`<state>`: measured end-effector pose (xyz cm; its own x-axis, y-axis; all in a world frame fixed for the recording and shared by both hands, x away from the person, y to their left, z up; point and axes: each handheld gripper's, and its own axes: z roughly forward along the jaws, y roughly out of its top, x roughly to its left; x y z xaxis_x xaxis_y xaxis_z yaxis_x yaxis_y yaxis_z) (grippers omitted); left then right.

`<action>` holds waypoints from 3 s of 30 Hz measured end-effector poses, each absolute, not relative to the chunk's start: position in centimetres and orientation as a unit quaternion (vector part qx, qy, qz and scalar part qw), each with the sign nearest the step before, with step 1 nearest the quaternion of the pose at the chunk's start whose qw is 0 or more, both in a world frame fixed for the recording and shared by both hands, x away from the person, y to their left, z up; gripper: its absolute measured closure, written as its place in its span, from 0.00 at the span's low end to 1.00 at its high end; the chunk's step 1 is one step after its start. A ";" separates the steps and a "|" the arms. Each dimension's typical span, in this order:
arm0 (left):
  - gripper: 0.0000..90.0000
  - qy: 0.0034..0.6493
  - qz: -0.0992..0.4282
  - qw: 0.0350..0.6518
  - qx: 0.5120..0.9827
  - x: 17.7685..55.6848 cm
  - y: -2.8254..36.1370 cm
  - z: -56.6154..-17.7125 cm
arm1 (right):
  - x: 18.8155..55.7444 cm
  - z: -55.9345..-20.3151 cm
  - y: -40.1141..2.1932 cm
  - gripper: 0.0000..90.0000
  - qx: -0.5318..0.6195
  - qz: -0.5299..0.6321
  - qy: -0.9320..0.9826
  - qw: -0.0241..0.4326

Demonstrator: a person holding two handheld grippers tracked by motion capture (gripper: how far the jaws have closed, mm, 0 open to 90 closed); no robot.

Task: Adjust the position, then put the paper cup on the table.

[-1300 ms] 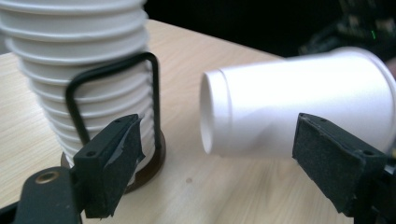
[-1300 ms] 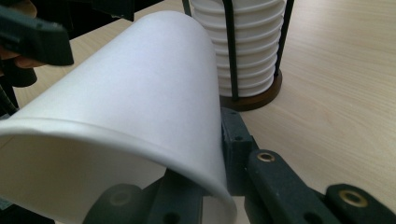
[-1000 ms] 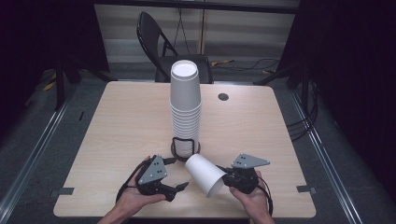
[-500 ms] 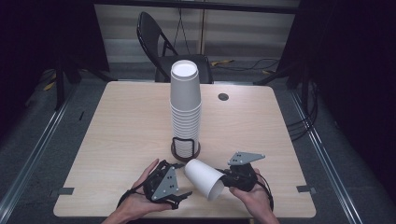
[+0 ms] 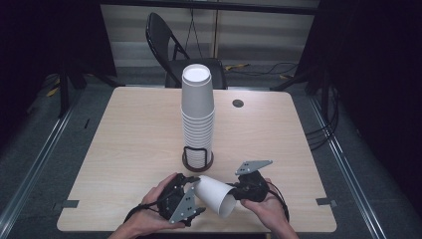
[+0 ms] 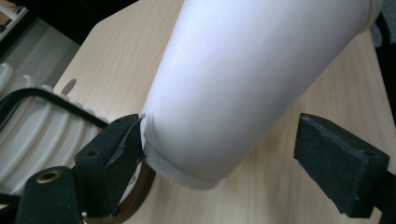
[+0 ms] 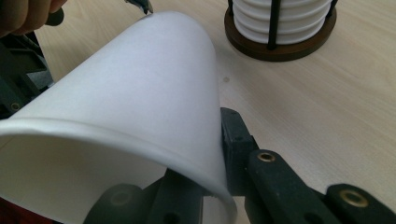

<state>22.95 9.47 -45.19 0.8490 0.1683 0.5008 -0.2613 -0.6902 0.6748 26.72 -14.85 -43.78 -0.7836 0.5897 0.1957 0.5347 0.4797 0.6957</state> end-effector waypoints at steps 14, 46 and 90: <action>0.03 -0.062 0.289 0.376 0.878 22.7 7.7 -45.2 | 27.2 -43.5 -12.9 0.96 0.313 0.392 0.865 0.008; 0.07 -0.049 0.297 0.410 0.861 22.2 5.7 -44.7 | 27.6 -43.6 -11.7 0.98 0.335 0.414 0.846 -0.010; 0.10 0.205 0.188 0.542 0.793 25.8 14.0 -42.9 | 27.1 -42.0 -16.7 0.23 0.424 0.499 0.747 0.110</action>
<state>25.77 13.98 -42.95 0.8454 0.5288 0.0755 0.1214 -0.3278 0.9369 27.07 -16.73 -41.99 -0.6158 0.7439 0.2596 0.5247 0.1414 0.8395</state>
